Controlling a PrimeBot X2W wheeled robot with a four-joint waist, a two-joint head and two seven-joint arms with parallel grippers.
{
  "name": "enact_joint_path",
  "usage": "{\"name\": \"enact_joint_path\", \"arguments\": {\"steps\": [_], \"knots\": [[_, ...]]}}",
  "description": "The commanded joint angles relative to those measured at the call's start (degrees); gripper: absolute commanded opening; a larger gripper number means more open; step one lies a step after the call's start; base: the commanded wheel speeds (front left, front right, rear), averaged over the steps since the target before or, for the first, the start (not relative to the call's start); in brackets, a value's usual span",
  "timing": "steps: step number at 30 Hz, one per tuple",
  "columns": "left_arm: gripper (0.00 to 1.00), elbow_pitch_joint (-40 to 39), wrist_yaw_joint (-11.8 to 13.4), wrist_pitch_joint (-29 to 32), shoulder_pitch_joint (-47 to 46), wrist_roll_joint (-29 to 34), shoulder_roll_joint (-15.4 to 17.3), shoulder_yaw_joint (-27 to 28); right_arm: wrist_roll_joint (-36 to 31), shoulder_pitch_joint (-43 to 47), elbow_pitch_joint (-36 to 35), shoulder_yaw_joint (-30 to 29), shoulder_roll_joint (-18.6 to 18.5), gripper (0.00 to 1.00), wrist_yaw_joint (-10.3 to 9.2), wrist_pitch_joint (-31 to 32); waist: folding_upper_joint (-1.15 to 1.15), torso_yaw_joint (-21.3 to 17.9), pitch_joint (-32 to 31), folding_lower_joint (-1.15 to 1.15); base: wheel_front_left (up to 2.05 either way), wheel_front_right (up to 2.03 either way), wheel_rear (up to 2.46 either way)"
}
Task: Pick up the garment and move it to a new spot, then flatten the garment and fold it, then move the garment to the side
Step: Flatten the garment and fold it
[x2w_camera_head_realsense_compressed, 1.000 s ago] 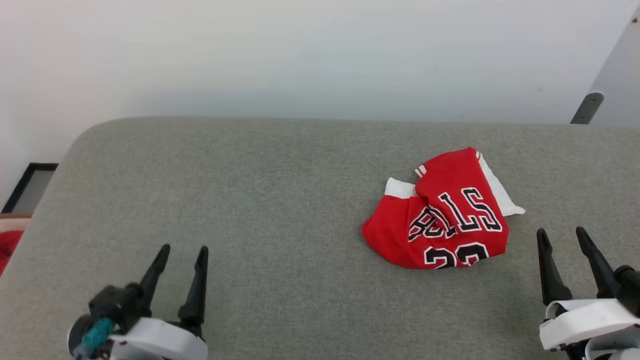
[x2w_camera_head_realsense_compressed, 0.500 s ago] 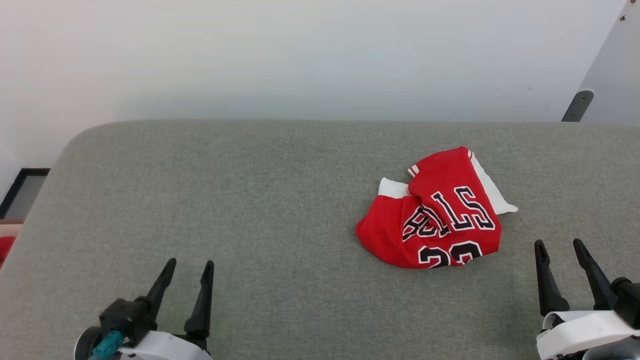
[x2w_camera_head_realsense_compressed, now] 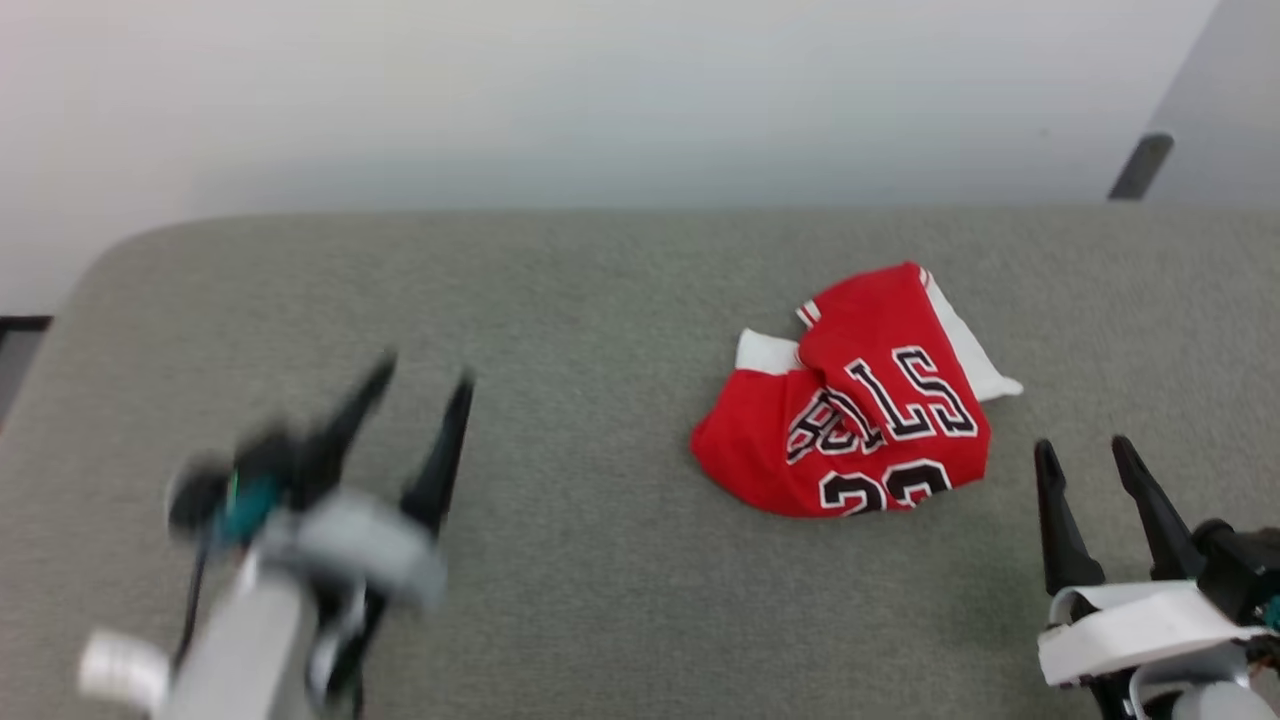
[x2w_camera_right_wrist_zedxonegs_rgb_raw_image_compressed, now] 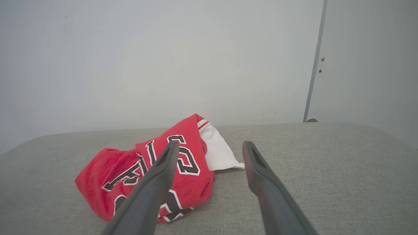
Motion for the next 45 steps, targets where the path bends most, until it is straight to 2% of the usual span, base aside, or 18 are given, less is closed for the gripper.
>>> {"name": "enact_joint_path", "arguments": {"steps": [1,7,11,17,22,26,33,34,35,36,37,40,45], "knots": [[1.00,0.23,-0.30,1.77,-4.77,-0.58,0.80,-1.96,0.09,-1.16,-0.27,0.26,0.49,1.00,-0.01,-0.41,0.00,-3.25,3.76,0.00,0.00,0.00,0.00],[1.00,4.21,-0.33,14.17,-27.05,-8.52,6.10,-12.43,1.07,-5.07,-0.37,2.42,2.18,1.00,-0.02,-1.16,0.00,-9.70,11.00,0.00,0.00,0.00,0.00],[1.00,10.85,-0.29,23.16,-38.63,-17.34,6.60,-17.68,1.99,-7.54,0.71,3.12,3.13,1.00,-0.02,-1.45,0.00,-13.80,14.86,0.00,0.00,0.00,0.00],[1.00,20.39,-0.28,45.31,-48.73,-31.51,7.50,-25.65,2.84,-9.63,-0.10,3.22,4.51,1.00,-0.01,-1.50,0.00,-18.57,18.03,0.00,0.00,0.00,0.00],[1.00,26.45,-0.29,58.98,-52.59,-36.66,7.18,-29.55,3.25,-10.25,-0.73,3.57,5.05,1.00,-0.02,-1.51,0.00,-20.81,19.48,0.00,0.00,0.00,0.00],[1.00,29.31,-0.29,63.92,-53.99,-39.24,6.15,-31.00,3.45,-10.35,-0.97,3.79,5.27,1.00,-0.02,-1.51,0.00,-21.72,20.13,0.00,0.00,0.00,0.00],[1.00,31.08,-0.29,65.34,-53.05,-43.43,4.96,-31.60,3.70,-10.81,-1.28,3.95,5.38,1.00,-0.02,-1.52,0.00,-22.02,20.68,0.00,0.00,0.00,0.00],[0.96,30.99,-0.29,65.45,-53.04,-43.81,4.78,-31.90,3.79,-10.88,-1.31,3.98,5.39,1.00,-0.02,-1.52,0.00,-21.91,20.65,0.00,0.00,0.00,0.00],[0.40,30.66,-0.29,65.29,-53.10,-43.95,4.82,-32.37,3.84,-10.92,-1.32,3.95,5.39,1.00,-0.01,-1.52,0.00,-21.76,20.62,0.00,0.00,0.00,0.00],[0.16,30.45,-0.29,64.72,-53.09,-43.97,4.98,-32.62,3.80,-10.91,-1.31,3.78,5.39,1.00,-0.01,-1.52,0.00,-21.47,20.47,0.00,0.00,0.00,0.00],[0.00,30.50,-0.29,64.19,-53.16,-44.29,5.00,-32.61,3.63,-10.75,-1.28,3.53,5.38,1.00,-0.01,-1.52,0.00,-21.05,20.17,0.00,0.00,0.00,0.00],[0.00,30.23,-0.29,61.05,-54.14,-44.72,5.34,-32.18,3.04,-10.00,-1.10,2.97,5.37,1.00,-0.02,-1.52,0.00,-19.53,18.81,0.00,0.00,0.00,0.00],[0.00,27.96,-0.30,55.33,-54.33,-45.33,8.25,-32.18,2.15,-8.50,-0.58,2.77,5.36,1.00,-0.01,-1.52,0.00,-16.38,14.91,0.00,0.00,0.00,0.00]]}}
